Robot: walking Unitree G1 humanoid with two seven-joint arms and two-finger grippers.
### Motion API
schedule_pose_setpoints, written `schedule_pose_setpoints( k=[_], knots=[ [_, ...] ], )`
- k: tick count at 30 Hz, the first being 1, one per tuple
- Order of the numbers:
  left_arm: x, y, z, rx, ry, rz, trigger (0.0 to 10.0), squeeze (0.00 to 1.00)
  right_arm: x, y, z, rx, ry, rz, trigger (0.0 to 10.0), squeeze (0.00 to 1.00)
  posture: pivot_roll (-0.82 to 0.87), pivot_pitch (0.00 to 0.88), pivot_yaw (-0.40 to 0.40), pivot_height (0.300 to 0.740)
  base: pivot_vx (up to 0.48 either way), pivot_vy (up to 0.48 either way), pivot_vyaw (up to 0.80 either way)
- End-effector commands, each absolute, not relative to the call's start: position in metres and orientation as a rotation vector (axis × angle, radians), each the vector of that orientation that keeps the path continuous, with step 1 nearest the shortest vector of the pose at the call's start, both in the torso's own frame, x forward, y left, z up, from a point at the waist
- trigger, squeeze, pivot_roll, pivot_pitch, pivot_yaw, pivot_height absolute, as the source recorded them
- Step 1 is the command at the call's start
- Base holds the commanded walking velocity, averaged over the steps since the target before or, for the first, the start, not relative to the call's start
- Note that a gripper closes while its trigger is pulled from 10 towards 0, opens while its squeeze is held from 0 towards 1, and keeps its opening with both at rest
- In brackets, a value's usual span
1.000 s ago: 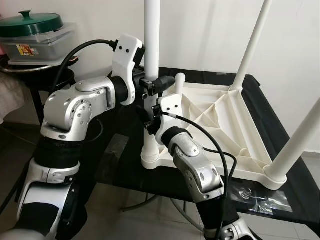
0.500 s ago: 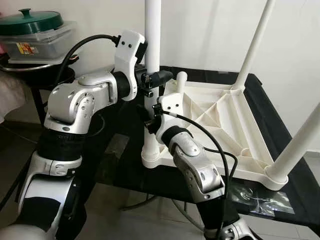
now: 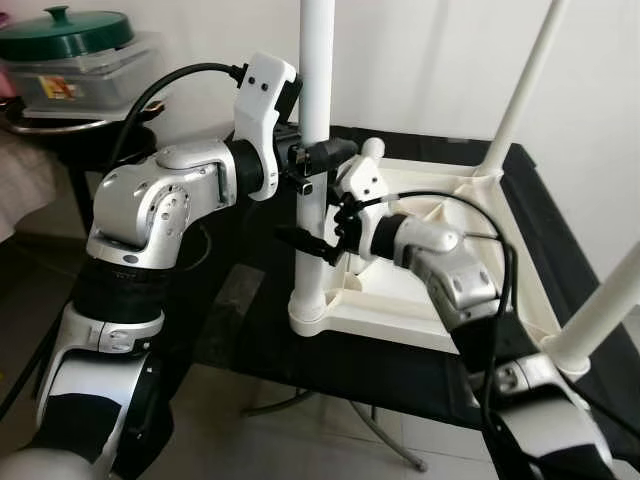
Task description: Building children table
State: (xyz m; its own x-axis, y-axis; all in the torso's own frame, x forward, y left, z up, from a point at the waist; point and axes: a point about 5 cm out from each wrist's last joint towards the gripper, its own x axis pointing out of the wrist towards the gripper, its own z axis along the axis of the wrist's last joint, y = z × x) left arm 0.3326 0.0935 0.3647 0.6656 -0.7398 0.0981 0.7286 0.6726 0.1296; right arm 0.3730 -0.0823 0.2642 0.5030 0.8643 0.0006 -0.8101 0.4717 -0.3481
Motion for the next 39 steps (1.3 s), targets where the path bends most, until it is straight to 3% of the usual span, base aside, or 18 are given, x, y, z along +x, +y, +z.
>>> schedule_pose_setpoints(
  k=[1,8,10,16,29,30,31,32,33,34,36,37,39],
  knots=[
    [0.332,0.092,0.361,0.081,-0.125,-0.843,0.0,0.00,0.377,-0.092,0.261,-0.329,-0.165,1.005,10.0,0.00,0.10,0.093,-0.041,0.740,0.000,0.000,0.00],
    [0.330,0.092,0.362,0.085,-0.119,-0.849,0.0,0.00,0.378,-0.091,0.263,-0.331,-0.129,1.177,10.0,0.00,0.12,0.108,-0.032,0.740,0.000,0.000,0.00],
    [0.328,0.092,0.363,0.091,-0.117,-0.854,0.0,0.00,0.378,-0.086,0.261,-0.273,-0.105,1.283,0.0,0.00,0.13,0.112,-0.033,0.740,0.000,0.000,0.00],
    [0.327,0.089,0.363,0.099,-0.113,-0.865,0.0,0.00,0.376,-0.080,0.249,-0.228,-0.090,1.378,0.0,0.00,0.14,0.118,-0.030,0.740,0.000,0.000,0.00],
    [0.327,0.088,0.363,0.115,-0.110,-0.876,0.0,0.00,0.375,-0.080,0.242,-0.213,-0.105,1.364,0.0,0.00,0.13,0.120,-0.026,0.740,0.000,0.000,0.00],
    [0.327,0.087,0.362,0.100,-0.109,-0.873,10.0,1.00,0.376,-0.082,0.239,-0.216,-0.107,1.316,0.0,0.00,0.12,0.121,-0.026,0.740,0.000,0.000,0.00],
    [0.327,0.087,0.362,0.100,-0.109,-0.873,10.0,1.00,0.376,-0.082,0.239,-0.216,-0.107,1.316,0.0,0.00,0.12,0.121,-0.026,0.740,0.000,0.000,0.00],
    [0.329,0.089,0.364,0.085,-0.114,-0.862,10.0,0.00,0.377,-0.082,0.234,-0.217,-0.095,1.198,0.0,0.00,0.11,0.125,-0.040,0.740,0.000,0.000,0.00],
    [0.329,0.089,0.364,0.085,-0.114,-0.862,10.0,0.00,0.377,-0.082,0.234,-0.217,-0.095,1.198,0.0,0.00,0.11,0.125,-0.040,0.740,0.000,0.000,0.00],
    [0.329,0.091,0.367,0.068,-0.123,-0.848,10.0,0.00,0.383,-0.083,0.224,-0.198,-0.078,0.767,0.0,0.00,0.10,0.130,-0.052,0.740,0.000,0.000,0.00],
    [0.329,0.091,0.367,0.068,-0.123,-0.848,10.0,0.00,0.383,-0.083,0.224,-0.198,-0.078,0.767,0.0,0.00,0.10,0.130,-0.052,0.740,0.000,0.000,0.00],
    [0.330,0.094,0.369,0.058,-0.127,-0.833,10.0,0.00,0.357,-0.071,0.199,-0.169,-0.026,0.618,0.0,0.00,0.10,0.122,-0.060,0.740,0.000,0.000,0.00],
    [0.330,0.094,0.369,0.058,-0.127,-0.833,10.0,0.00,0.357,-0.071,0.199,-0.169,-0.026,0.618,0.0,0.00,0.10,0.122,-0.060,0.740,0.000,0.000,0.00]
  ],
)
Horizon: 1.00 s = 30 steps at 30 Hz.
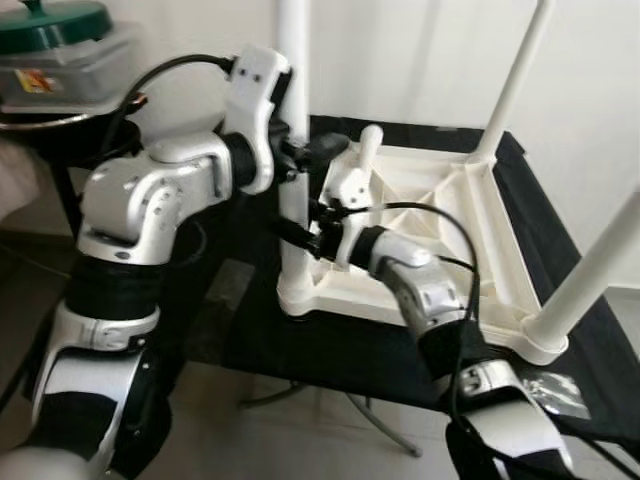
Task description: Building children table
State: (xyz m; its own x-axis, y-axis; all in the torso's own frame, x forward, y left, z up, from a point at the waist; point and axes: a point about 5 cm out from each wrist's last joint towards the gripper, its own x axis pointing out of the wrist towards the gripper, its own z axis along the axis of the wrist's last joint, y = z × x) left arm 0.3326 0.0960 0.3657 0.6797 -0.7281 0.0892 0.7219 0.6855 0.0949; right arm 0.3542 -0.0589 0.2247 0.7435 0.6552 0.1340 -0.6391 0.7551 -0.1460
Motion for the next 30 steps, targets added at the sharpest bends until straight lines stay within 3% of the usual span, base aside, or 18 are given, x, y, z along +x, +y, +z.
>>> schedule_pose_setpoints(
  k=[1,6,13,19,20,24,25,30],
  knots=[
    [0.331,0.096,0.368,0.055,-0.127,-0.824,10.0,0.00,0.331,-0.057,0.183,-0.097,0.013,0.506,0.0,0.00,0.09,0.144,-0.032,0.740,0.000,0.000,0.00],
    [0.332,0.096,0.365,0.056,-0.120,-0.828,10.0,0.00,0.313,-0.042,0.175,-0.015,0.022,0.472,0.0,0.00,0.09,0.118,-0.025,0.740,0.000,0.000,0.00],
    [0.334,0.093,0.364,0.062,-0.119,-0.835,10.0,0.00,0.322,-0.036,0.183,0.020,0.000,0.444,0.0,0.00,0.08,0.102,-0.026,0.740,0.000,0.000,0.00],
    [0.335,0.092,0.366,0.068,-0.123,-0.838,10.0,0.00,0.311,-0.029,0.191,0.032,0.025,0.415,0.0,0.00,0.08,0.100,-0.024,0.740,0.000,0.000,0.00],
    [0.334,0.092,0.367,0.072,-0.124,-0.845,0.0,0.00,0.309,-0.028,0.193,0.036,0.027,0.411,0.0,0.00,0.08,0.099,-0.022,0.740,0.000,0.000,0.00],
    [0.333,0.090,0.368,0.081,-0.126,-0.865,0.0,0.00,0.307,-0.026,0.197,0.046,0.019,0.416,0.0,0.00,0.08,0.099,-0.019,0.740,0.000,0.000,0.00],
    [0.333,0.090,0.369,0.083,-0.126,-0.868,0.0,0.00,0.307,-0.025,0.199,0.046,0.011,0.427,10.0,0.00,0.08,0.099,-0.017,0.740,0.000,0.000,0.00],
    [0.333,0.090,0.369,0.087,-0.125,-0.873,0.0,0.00,0.310,-0.024,0.209,0.048,-0.042,0.488,10.0,0.00,0.09,0.099,-0.017,0.740,0.000,0.000,0.00]
  ],
)
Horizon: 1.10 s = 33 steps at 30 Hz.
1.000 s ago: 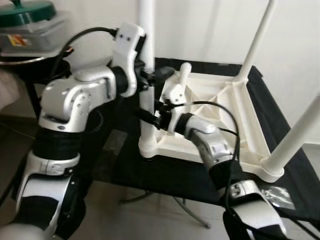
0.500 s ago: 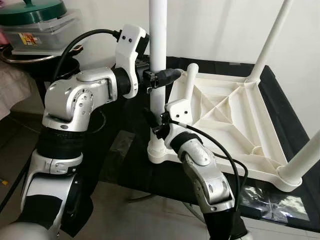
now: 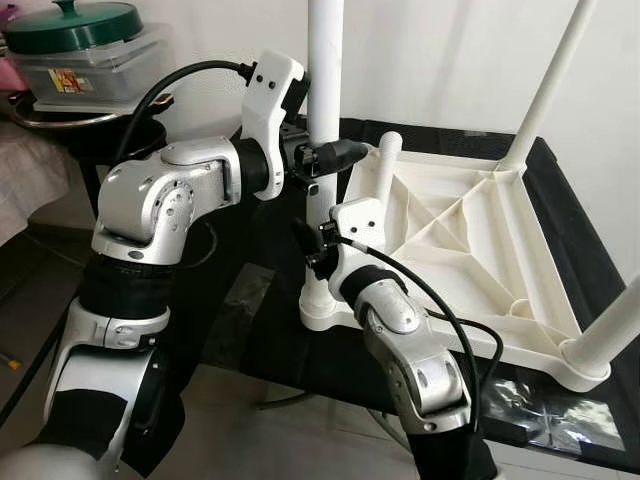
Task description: Building children table
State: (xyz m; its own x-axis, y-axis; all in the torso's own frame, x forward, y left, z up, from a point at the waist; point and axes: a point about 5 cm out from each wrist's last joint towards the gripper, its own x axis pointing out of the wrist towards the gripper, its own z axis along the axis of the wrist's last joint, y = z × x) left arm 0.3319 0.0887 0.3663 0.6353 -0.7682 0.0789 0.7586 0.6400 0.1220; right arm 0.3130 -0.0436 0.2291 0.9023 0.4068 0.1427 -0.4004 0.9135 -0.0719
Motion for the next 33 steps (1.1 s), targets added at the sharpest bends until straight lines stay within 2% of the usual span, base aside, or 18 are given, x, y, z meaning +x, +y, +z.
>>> schedule_pose_setpoints(
  k=[1,2,3,4,5,6,7,9,10,11,12,13,22,23,24,25,33],
  knots=[
    [0.333,0.089,0.370,0.088,-0.125,-0.874,0.0,0.00,0.314,-0.024,0.219,0.024,-0.101,0.567,10.0,1.00,0.09,0.100,-0.015,0.740,0.000,0.000,0.00],
    [0.333,0.089,0.370,0.088,-0.125,-0.874,0.0,0.00,0.314,-0.024,0.219,0.024,-0.101,0.567,10.0,1.00,0.09,0.100,-0.015,0.740,0.000,0.000,0.00],
    [0.332,0.089,0.369,0.087,-0.125,-0.876,0.0,0.00,0.319,-0.026,0.230,-0.003,-0.152,0.690,10.0,1.00,0.09,0.101,-0.017,0.740,0.000,0.000,0.00],
    [0.332,0.089,0.369,0.087,-0.125,-0.876,0.0,0.00,0.319,-0.026,0.230,-0.003,-0.152,0.690,10.0,1.00,0.09,0.101,-0.017,0.740,0.000,0.000,0.00],
    [0.332,0.088,0.369,0.085,-0.125,-0.882,0.0,0.00,0.323,-0.029,0.238,-0.083,-0.188,0.856,10.0,1.00,0.09,0.103,-0.018,0.740,0.000,0.000,0.00],
    [0.332,0.088,0.369,0.085,-0.125,-0.882,0.0,0.00,0.323,-0.029,0.238,-0.083,-0.188,0.856,10.0,1.00,0.09,0.103,-0.018,0.740,0.000,0.000,0.00],
    [0.330,0.087,0.370,0.084,-0.127,-0.888,0.0,0.00,0.331,-0.037,0.244,-0.158,-0.198,0.982,10.0,1.00,0.09,0.106,-0.017,0.740,0.000,0.000,0.00],
    [0.330,0.087,0.370,0.084,-0.127,-0.888,0.0,0.00,0.331,-0.037,0.244,-0.158,-0.198,0.982,10.0,1.00,0.09,0.106,-0.017,0.740,0.000,0.000,0.00],
    [0.329,0.087,0.370,0.083,-0.127,-0.895,0.0,0.00,0.340,-0.046,0.250,-0.241,-0.205,1.067,10.0,1.00,0.10,0.109,-0.016,0.740,0.000,0.000,0.00],
    [0.329,0.087,0.370,0.083,-0.127,-0.895,0.0,0.00,0.340,-0.046,0.250,-0.241,-0.205,1.067,10.0,1.00,0.10,0.109,-0.016,0.740,0.000,0.000,0.00],
    [0.327,0.086,0.370,0.084,-0.127,-0.903,0.0,0.00,0.349,-0.054,0.254,-0.277,-0.191,1.128,10.0,0.78,0.11,0.117,-0.016,0.740,0.000,0.000,0.00],
    [0.325,0.086,0.371,0.086,-0.127,-0.909,0.0,0.00,0.359,-0.060,0.259,-0.307,-0.191,1.143,10.0,0.00,0.12,0.127,-0.014,0.740,0.000,0.000,0.00],
    [0.319,0.086,0.374,0.090,-0.119,-0.925,0.0,0.00,0.369,-0.058,0.262,-0.277,-0.129,1.322,10.0,0.00,0.16,0.175,-0.005,0.740,0.000,0.000,0.00],
    [0.318,0.087,0.375,0.092,-0.116,-0.928,0.0,0.00,0.370,-0.057,0.263,-0.234,-0.122,1.364,5.7,0.00,0.16,0.185,-0.003,0.740,0.000,0.000,0.00],
    [0.318,0.087,0.375,0.092,-0.116,-0.928,0.0,0.00,0.370,-0.057,0.263,-0.234,-0.122,1.364,5.7,0.00,0.16,0.185,-0.003,0.740,0.000,0.000,0.00],
    [0.317,0.087,0.376,0.095,-0.113,-0.932,0.0,0.00,0.370,-0.057,0.263,-0.191,-0.112,1.411,0.0,0.00,0.17,0.193,-0.003,0.740,0.000,0.000,0.00],
    [0.313,0.089,0.379,0.098,-0.117,-0.940,0.0,0.00,0.371,-0.060,0.261,-0.138,-0.110,1.507,0.0,0.00,0.16,0.203,-0.003,0.740,0.000,0.000,0.00]
  ],
)
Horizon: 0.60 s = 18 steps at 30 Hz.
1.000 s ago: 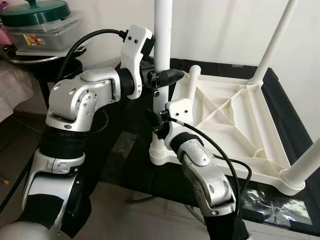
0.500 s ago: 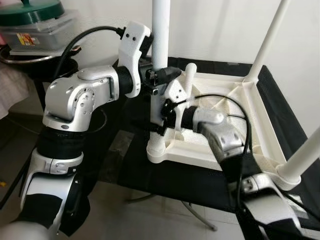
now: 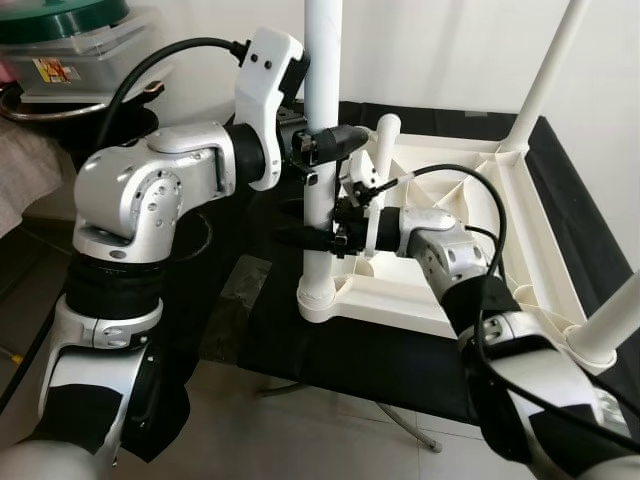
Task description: Building children table
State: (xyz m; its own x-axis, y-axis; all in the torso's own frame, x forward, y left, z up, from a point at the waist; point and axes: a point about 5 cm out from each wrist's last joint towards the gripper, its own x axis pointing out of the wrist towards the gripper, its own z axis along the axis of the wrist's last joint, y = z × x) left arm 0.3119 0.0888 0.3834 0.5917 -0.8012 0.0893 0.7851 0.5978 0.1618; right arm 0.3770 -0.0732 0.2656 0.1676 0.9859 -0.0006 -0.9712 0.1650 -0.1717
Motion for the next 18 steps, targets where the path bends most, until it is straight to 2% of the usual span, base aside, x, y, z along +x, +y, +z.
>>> schedule_pose_setpoints(
  k=[1,7,8,12,13,15,16,18],
  knots=[
    [0.3122,0.0892,0.3796,0.094,-0.121,-0.945,0.0,0.00,0.3713,-0.0612,0.2619,-0.147,-0.117,1.517,0.0,0.00,0.14,0.200,-0.011,0.740,0.000,0.000,0.00],
    [0.3105,0.0861,0.3795,0.093,-0.135,-0.957,0.0,0.00,0.3709,-0.0634,0.2638,-0.183,-0.139,1.522,0.0,0.00,0.10,0.183,-0.007,0.740,0.000,0.000,0.00],
    [0.3116,0.0848,0.3796,0.094,-0.141,-0.949,10.0,1.00,0.3719,-0.0642,0.2651,-0.217,-0.156,1.483,0.0,0.00,0.10,0.179,-0.010,0.740,0.000,0.000,0.00],
    [0.3126,0.0843,0.3797,0.095,-0.146,-0.943,10.0,1.00,0.3728,-0.0645,0.2660,-0.239,-0.167,1.453,0.0,0.00,0.10,0.178,-0.011,0.740,0.000,0.000,0.00],
    [0.3151,0.0846,0.3808,0.088,-0.147,-0.933,10.0,1.00,0.3743,-0.0613,0.2701,-0.229,-0.192,1.351,0.0,0.00,0.08,0.176,-0.021,0.740,0.000,0.000,0.00],
    [0.3151,0.0846,0.3808,0.088,-0.147,-0.933,10.0,1.00,0.3743,-0.0613,0.2701,-0.229,-0.192,1.351,0.0,0.00,0.08,0.176,-0.021,0.740,0.000,0.000,0.00],
    [0.3182,0.0863,0.3817,0.080,-0.146,-0.915,10.0,1.00,0.3740,-0.0560,0.2716,-0.180,-0.203,1.213,0.0,0.00,0.06,0.177,-0.039,0.740,0.000,0.000,0.00],
    [0.3182,0.0863,0.3817,0.080,-0.146,-0.915,10.0,1.00,0.3740,-0.0560,0.2716,-0.180,-0.203,1.213,0.0,0.00,0.06,0.177,-0.039,0.740,0.000,0.000,0.00]
  ],
)
